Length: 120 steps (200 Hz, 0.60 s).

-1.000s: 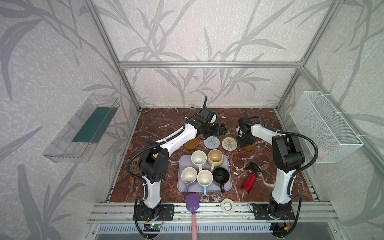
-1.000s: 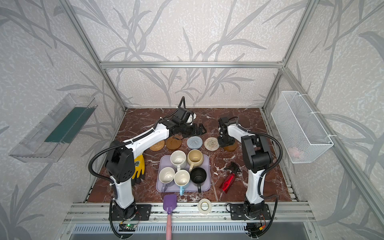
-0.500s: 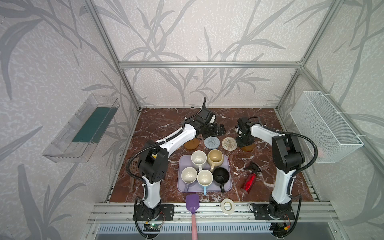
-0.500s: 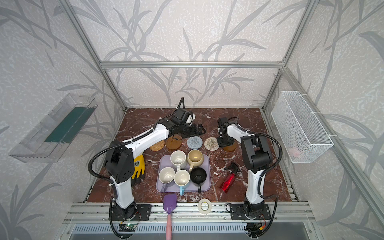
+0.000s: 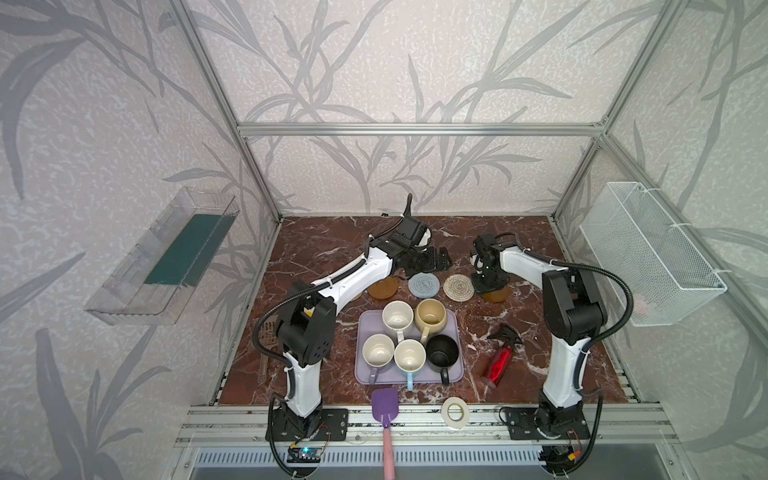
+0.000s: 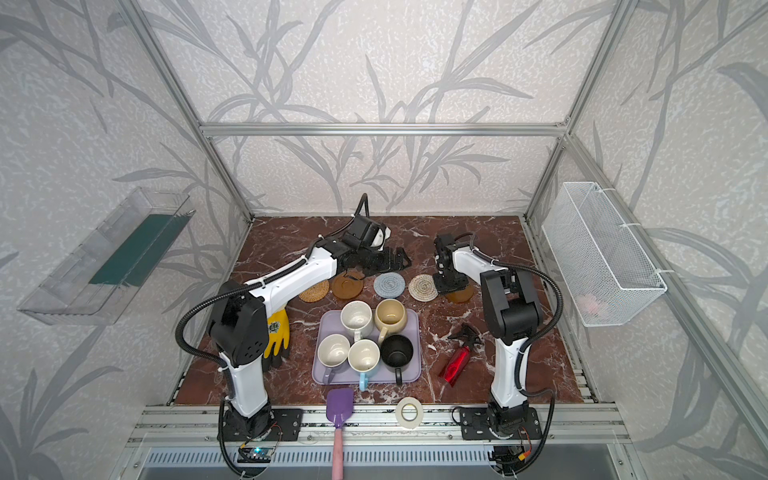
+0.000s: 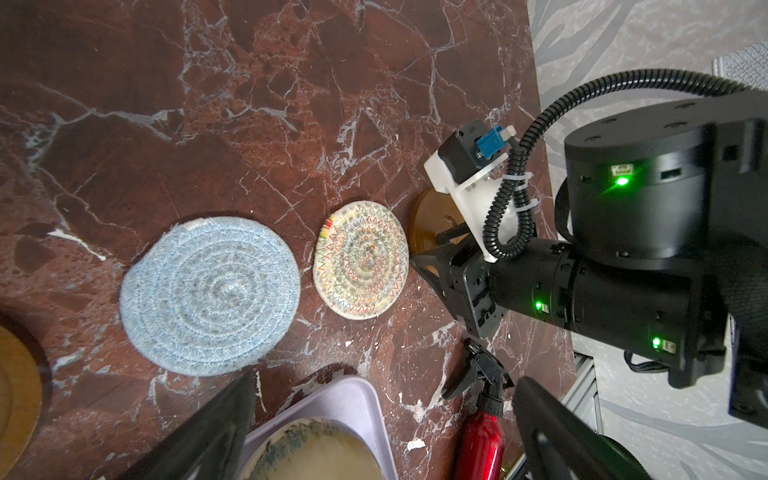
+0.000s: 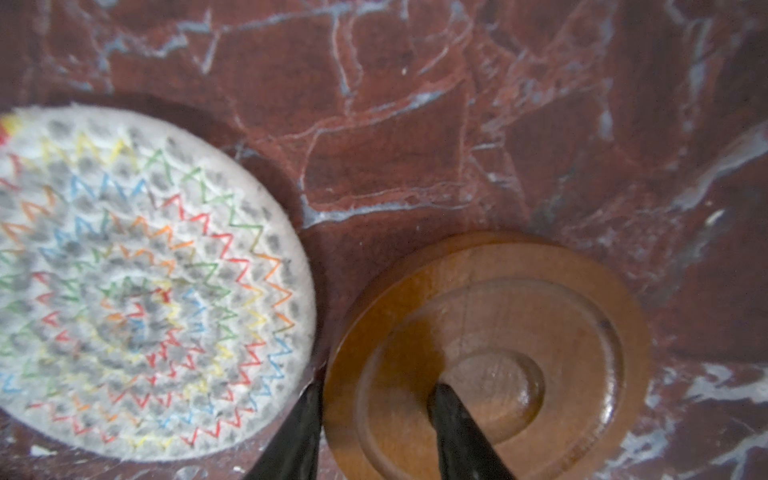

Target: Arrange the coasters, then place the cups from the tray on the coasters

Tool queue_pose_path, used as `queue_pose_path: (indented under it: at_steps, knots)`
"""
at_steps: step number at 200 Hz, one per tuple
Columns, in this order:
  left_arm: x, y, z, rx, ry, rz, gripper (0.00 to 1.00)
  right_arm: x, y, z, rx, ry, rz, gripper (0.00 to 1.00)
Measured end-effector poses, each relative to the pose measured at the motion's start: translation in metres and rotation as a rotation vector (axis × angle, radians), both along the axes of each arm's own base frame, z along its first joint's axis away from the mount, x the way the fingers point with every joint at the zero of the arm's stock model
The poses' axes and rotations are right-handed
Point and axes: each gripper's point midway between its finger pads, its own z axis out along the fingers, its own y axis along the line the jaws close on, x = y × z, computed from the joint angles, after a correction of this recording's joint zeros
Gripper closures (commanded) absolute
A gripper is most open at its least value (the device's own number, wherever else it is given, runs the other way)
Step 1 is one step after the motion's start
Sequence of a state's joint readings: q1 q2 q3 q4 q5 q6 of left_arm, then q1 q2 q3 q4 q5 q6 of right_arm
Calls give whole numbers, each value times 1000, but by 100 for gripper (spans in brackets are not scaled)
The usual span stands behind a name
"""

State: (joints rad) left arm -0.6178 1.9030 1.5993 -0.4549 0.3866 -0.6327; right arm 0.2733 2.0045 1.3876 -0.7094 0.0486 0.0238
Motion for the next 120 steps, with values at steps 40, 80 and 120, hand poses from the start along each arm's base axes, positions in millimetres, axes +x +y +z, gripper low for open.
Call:
queue_pose_path:
  at_steps: [40,80,120]
  knots:
    - [0,0,0,0,0,0,1,-3,3,0,4,-3,14,45]
    - [0,0,0,1,0,1,1,-6,5,3,2,-12,32,41]
    - [0,1,0,1,-2,2,1,-8,5,9,-4,-35,35,41]
